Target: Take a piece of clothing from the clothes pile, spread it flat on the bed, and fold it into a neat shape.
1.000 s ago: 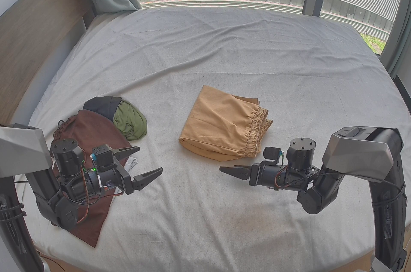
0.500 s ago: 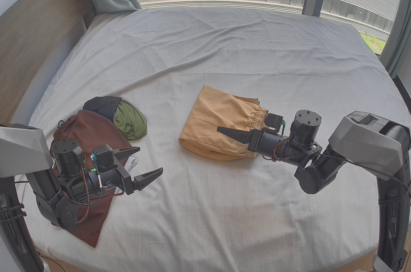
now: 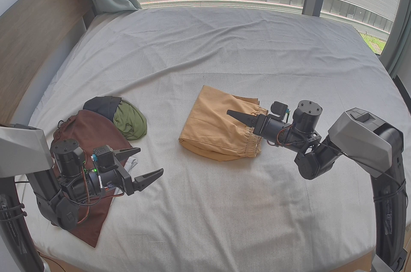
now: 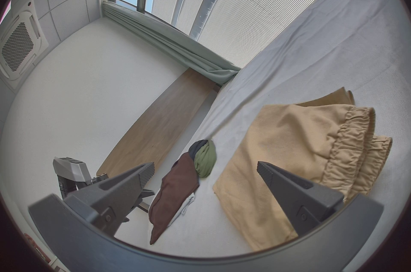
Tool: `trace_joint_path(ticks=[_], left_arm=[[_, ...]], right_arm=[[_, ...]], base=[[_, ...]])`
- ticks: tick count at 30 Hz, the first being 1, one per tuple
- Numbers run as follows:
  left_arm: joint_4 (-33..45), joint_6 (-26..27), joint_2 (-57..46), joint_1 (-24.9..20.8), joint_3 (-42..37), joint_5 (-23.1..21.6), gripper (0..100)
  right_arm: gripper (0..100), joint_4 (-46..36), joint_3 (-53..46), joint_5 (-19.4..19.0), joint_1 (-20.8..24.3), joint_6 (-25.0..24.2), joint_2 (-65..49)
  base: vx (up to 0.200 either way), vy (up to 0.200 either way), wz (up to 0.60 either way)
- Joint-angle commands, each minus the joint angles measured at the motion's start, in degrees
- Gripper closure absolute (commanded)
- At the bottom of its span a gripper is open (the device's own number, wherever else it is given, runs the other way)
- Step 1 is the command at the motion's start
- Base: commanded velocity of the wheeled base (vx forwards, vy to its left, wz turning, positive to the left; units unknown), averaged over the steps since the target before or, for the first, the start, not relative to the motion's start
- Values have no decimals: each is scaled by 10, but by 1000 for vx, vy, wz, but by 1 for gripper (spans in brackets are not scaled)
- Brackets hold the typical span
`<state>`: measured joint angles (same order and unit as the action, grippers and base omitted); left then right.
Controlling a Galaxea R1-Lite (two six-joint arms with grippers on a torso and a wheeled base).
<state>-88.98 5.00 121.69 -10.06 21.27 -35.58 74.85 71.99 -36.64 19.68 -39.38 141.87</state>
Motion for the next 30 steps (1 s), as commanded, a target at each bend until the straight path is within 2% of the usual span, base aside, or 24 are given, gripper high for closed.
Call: trace_joint_path(ticks=[1, 12, 22, 26, 30], left_arm=[[-1, 0, 2, -1, 0, 0, 0], [-1, 0, 3, -1, -2, 0, 0], [-1, 0, 2, -1, -2, 0, 0], [-1, 0, 0, -1, -1, 0, 0], [-1, -1, -4, -3, -1, 0, 0]], right_arm=[[0, -1, 13, 0, -7, 0, 36], [0, 7, 20, 1, -23, 4, 90], [0, 9, 22, 1, -25, 4, 96], [0, 18, 16, 1, -24, 4, 84], [0, 35, -21, 1, -23, 4, 14]], base=[[0, 0, 0], [0, 0, 0], [0, 0, 0], [0, 0, 0], [0, 0, 0]])
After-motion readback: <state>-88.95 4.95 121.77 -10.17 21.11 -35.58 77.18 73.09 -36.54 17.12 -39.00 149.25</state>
